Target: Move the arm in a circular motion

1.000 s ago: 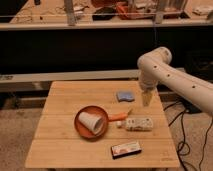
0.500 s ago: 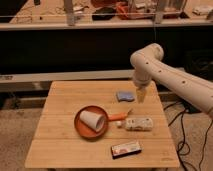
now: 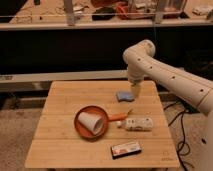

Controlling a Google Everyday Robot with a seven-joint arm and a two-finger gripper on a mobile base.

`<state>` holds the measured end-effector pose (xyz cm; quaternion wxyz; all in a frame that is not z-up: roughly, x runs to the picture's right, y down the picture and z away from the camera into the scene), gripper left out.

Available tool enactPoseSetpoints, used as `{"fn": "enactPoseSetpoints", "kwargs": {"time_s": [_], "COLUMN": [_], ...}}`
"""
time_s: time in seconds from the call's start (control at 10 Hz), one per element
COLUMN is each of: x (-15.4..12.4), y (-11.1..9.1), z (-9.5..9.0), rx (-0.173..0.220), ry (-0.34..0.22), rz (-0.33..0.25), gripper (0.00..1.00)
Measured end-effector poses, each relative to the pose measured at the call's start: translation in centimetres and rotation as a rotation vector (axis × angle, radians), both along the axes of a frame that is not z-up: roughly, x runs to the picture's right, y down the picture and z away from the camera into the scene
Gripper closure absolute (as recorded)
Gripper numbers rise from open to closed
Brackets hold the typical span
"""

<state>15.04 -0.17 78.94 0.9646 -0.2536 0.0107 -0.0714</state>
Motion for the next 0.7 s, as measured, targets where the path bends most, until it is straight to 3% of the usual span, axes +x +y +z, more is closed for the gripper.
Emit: {"fn": "enactPoseSetpoints", "kwargs": {"time_s": [0.4, 0.7], "x": [-4.2, -7.1], "y": [0.6, 2.2], "z": [-0.6, -2.1], "rx": [0.014, 0.037], "ry": [-0.028, -0.052], "rz": [-0.062, -0.100], "gripper": [0.20, 0.20]}}
